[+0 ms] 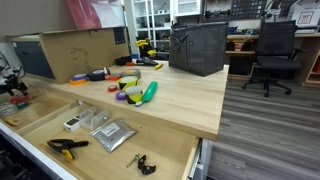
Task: Put the green tape from the counter in the topmost drawer on the left.
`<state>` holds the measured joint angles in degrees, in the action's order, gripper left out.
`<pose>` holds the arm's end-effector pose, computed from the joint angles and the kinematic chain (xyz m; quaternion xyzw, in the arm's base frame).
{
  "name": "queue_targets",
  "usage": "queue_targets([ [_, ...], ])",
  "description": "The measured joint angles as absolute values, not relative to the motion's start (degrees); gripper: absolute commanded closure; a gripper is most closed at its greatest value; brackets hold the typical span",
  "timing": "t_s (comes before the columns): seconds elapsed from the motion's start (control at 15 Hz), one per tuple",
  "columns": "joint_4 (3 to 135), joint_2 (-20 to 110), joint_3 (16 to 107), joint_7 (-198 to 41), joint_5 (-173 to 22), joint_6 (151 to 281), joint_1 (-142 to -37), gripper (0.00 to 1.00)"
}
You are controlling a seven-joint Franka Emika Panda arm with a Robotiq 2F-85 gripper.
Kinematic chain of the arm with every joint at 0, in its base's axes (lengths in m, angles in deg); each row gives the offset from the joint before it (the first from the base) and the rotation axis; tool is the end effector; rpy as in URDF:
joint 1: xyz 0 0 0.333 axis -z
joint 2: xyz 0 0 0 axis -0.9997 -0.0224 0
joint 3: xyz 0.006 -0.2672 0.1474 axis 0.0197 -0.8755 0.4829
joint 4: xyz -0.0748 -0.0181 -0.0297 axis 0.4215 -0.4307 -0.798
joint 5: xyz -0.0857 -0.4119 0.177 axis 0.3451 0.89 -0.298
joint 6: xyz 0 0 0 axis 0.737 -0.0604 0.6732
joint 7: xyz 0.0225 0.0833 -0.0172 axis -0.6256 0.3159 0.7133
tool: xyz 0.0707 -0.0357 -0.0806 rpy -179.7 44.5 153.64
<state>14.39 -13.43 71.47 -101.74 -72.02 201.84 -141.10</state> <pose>0.4990 0.7070 0.1404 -0.9662 -0.2483 -0.0534 0.0440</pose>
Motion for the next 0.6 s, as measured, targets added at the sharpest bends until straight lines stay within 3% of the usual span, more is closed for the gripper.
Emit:
queue_targets([
  [0.6, 26.4, 0.9, 74.8, -101.7, -74.5, 199.1, -139.6, 0.00],
])
